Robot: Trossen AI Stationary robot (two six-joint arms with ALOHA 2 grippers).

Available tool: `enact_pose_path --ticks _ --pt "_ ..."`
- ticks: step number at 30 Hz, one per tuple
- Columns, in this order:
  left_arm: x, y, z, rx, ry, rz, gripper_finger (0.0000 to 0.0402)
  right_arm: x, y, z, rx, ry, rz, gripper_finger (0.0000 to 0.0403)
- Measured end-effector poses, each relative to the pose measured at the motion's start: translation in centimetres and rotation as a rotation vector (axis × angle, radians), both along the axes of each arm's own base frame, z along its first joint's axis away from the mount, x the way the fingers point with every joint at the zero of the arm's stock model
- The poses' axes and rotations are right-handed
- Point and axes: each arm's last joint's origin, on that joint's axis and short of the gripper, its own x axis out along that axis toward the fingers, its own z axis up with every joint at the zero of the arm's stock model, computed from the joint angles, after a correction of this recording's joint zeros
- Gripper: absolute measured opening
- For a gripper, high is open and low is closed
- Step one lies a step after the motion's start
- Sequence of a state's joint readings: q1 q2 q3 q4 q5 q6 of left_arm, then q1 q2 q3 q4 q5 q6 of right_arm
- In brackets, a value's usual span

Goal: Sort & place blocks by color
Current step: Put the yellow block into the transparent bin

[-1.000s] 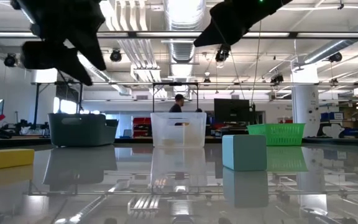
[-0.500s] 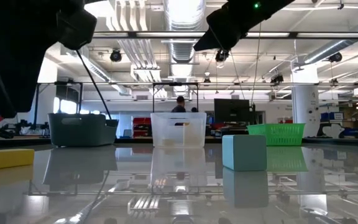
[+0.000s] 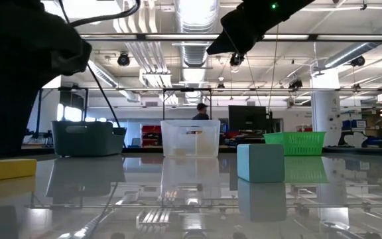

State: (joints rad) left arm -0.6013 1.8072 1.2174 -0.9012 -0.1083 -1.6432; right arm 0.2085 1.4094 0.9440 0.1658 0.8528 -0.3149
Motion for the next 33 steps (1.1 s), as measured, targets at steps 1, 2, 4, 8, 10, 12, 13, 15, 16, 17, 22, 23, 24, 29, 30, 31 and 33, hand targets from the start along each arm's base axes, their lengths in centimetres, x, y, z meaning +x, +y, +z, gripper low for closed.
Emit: enact_pose_path --ticks 1,2,4,8,10,12,13,15,16,17,22,23,24,29,30,31,33 --pt "-0.1 0.0 -0.2 0.003 0.006 -0.002 0.0187 0.0 0.0 0.0 0.0 0.0 0.0 0.0231" --pt "-0.2 0.1 -0.5 0.008 0.013 -0.004 0.0187 0.0 0.0 0.0 0.0 0.0 0.0 0.0231" --pt "-0.5 0.2 -0.9 0.014 0.021 -0.006 0.0187 0.0 0.0 0.0 0.001 -0.001 0.0 0.0231" --pt "-0.8 0.3 -1.3 0.018 0.017 -0.017 0.0187 0.0 0.0 0.0 0.014 -0.011 -0.005 0.0231" --pt "-0.7 0.2 -1.4 0.023 0.01 -0.037 0.0184 0.0 0.0 0.0 0.021 -0.015 -0.007 0.0231" --pt "-0.6 0.2 -1.6 0.031 0.012 -0.057 0.0174 0.0 0.1 0.0 0.03 -0.02 -0.009 0.0231" --pt "-0.6 0.2 -1.7 0.034 0.011 -0.07 0.0166 0.0 0.1 -0.1 0.035 -0.02 -0.01 0.0231" --pt "-0.6 0.2 -1.9 0.043 0.022 -0.103 0.0144 -0.1 0.1 -0.2 0.035 -0.009 -0.011 0.0231" --pt "-0.6 0.2 -1.9 0.044 0.022 -0.118 0.0132 -0.1 0.1 -0.3 0.034 0.0 -0.012 0.0231" --pt "-0.6 0.2 -1.9 0.045 0.021 -0.136 0.0117 -0.1 0.1 -0.3 0.035 0.002 -0.013 0.0231" --pt "-1.1 0.8 -0.9 0.069 0.029 -0.194 0.0029 -0.5 0.1 0.0 0.095 -0.011 0.015 0.0231" --pt "-1.2 0.8 -0.8 0.076 0.03 -0.203 0.0015 -0.6 0.1 0.1 0.11 -0.01 0.027 0.0231" --pt "-1.2 0.9 -0.5 0.079 0.024 -0.207 0.0008 -0.7 0.1 0.1 0.126 -0.012 0.03 0.0231" --pt "-1.5 1.3 0.9 0.105 -0.033 -0.229 0.0002 -1.0 0.1 0.1 0.164 -0.011 0.02 0.0231" --pt "-1.6 1.4 1.2 0.109 -0.046 -0.231 0.0001 -1.1 0.1 0.1 0.169 -0.007 0.02 0.0231" --pt "-1.7 1.5 1.6 0.12 -0.064 -0.232 0.0001 -1.2 0.2 0.1 0.176 -0.009 0.02 0.0231" --pt "-1.9 1.7 2.5 0.13 -0.095 -0.244 0.0001 -1.2 0.3 0.1 0.192 -0.015 0.029 0.0231"
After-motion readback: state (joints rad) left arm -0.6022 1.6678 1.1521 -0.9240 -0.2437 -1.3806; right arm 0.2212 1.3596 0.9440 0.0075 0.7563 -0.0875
